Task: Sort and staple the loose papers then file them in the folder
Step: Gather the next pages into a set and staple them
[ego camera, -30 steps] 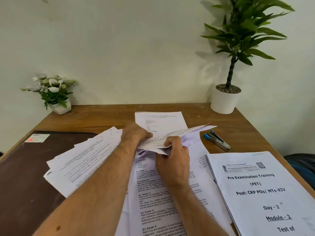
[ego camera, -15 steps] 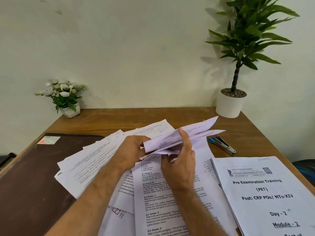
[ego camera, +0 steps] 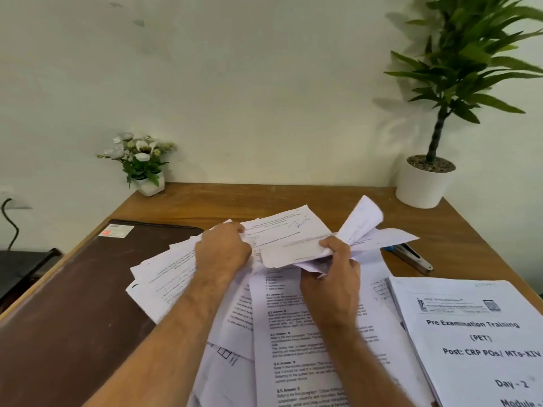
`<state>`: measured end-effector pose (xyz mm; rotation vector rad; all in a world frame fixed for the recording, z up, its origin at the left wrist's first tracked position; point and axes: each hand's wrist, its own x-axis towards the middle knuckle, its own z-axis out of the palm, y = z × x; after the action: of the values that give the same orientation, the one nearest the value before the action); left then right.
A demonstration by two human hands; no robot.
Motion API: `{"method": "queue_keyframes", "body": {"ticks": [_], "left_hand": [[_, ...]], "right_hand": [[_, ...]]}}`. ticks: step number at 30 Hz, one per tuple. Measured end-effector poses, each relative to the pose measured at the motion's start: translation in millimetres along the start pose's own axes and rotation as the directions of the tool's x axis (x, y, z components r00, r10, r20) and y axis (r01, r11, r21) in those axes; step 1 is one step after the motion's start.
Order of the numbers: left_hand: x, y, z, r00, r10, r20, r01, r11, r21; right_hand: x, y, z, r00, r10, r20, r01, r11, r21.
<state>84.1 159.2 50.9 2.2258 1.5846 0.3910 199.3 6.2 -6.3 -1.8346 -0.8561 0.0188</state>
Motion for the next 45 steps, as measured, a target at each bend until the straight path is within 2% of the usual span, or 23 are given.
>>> {"method": "queue_keyframes", "body": {"ticks": [1, 3, 5, 8, 10, 14, 20, 26, 29, 31, 34, 36, 39, 42, 45], "left_hand": [[1.9, -6.1, 0.2, 0.998, -0.063, -0.001, 0.063, 0.991, 0.114], [0.9, -20.6, -0.2, 0.99, -0.128, 0.055, 0.113, 0.968, 0.222], [-1.2, -33.6, 1.9, 0.99, -0.112, 0.08, 0.094, 0.973, 0.21], [-4.5, -49.2, 2.4, 0.993, -0.116, -0.004, 0.115, 0.983, 0.141], [-8.9, -56.1, 0.3, 0.986, -0.16, -0.055, 0.168, 0.968, 0.188], [-16.8, -69.6, -13.7, 0.965, -0.23, -0.128, 0.256, 0.929, 0.266], [-21.2, -90.3, -35.4, 0.971, -0.219, -0.097, 0.233, 0.957, 0.173], [-30.3, -106.2, -65.2, 0.96, -0.267, -0.086, 0.258, 0.96, -0.109], [-39.0, -110.7, -77.1, 0.957, -0.248, -0.152, 0.217, 0.957, -0.192], [-46.2, -107.3, -85.9, 0.954, -0.202, -0.221, 0.161, 0.969, -0.19], [-56.2, -95.6, -100.8, 0.946, -0.079, -0.314, 0.042, 0.991, -0.125], [-63.4, -85.9, -110.5, 0.91, 0.052, -0.411, -0.065, 0.998, -0.018], [-74.7, -65.4, -130.3, 0.805, 0.308, -0.508, -0.229, 0.95, 0.214], [-87.1, -44.4, -152.0, 0.626, 0.529, -0.573, -0.369, 0.848, 0.379], [-99.3, -35.7, -172.9, 0.429, 0.571, -0.7, -0.361, 0.818, 0.447]], "right_hand": [[1.6, 2.8, -1.2, 1.0, -0.003, -0.006, 0.003, 1.0, 0.007], [5.1, 4.3, -1.3, 0.999, -0.037, 0.002, 0.037, 0.999, -0.012], [7.4, -0.4, 2.2, 0.997, -0.072, 0.034, 0.074, 0.996, -0.052], [3.0, -6.4, 10.7, 0.991, -0.128, 0.036, 0.13, 0.99, -0.06], [-0.3, -7.5, 12.0, 0.987, -0.158, 0.03, 0.159, 0.986, -0.058], [-0.9, -9.8, 10.8, 0.971, -0.212, 0.107, 0.221, 0.972, -0.08], [-1.2, -13.7, 12.0, 0.973, -0.191, 0.129, 0.208, 0.969, -0.132], [-1.6, -22.6, 13.3, 0.966, -0.17, 0.194, 0.2, 0.969, -0.148], [-4.7, -24.1, 16.4, 0.928, -0.182, 0.325, 0.258, 0.944, -0.207], [-5.9, -31.0, 17.4, 0.895, -0.206, 0.395, 0.315, 0.92, -0.232], [-5.3, -55.0, 21.5, 0.862, -0.341, 0.375, 0.429, 0.885, -0.183], [-6.0, -77.4, 26.3, 0.839, -0.431, 0.331, 0.491, 0.863, -0.122], [-3.0, -120.4, 27.0, 0.834, -0.488, 0.257, 0.495, 0.868, 0.041], [7.1, -162.9, 22.0, 0.865, -0.464, 0.19, 0.416, 0.876, 0.245], [15.6, -192.2, 10.3, 0.9, -0.408, 0.155, 0.356, 0.892, 0.28]]}}
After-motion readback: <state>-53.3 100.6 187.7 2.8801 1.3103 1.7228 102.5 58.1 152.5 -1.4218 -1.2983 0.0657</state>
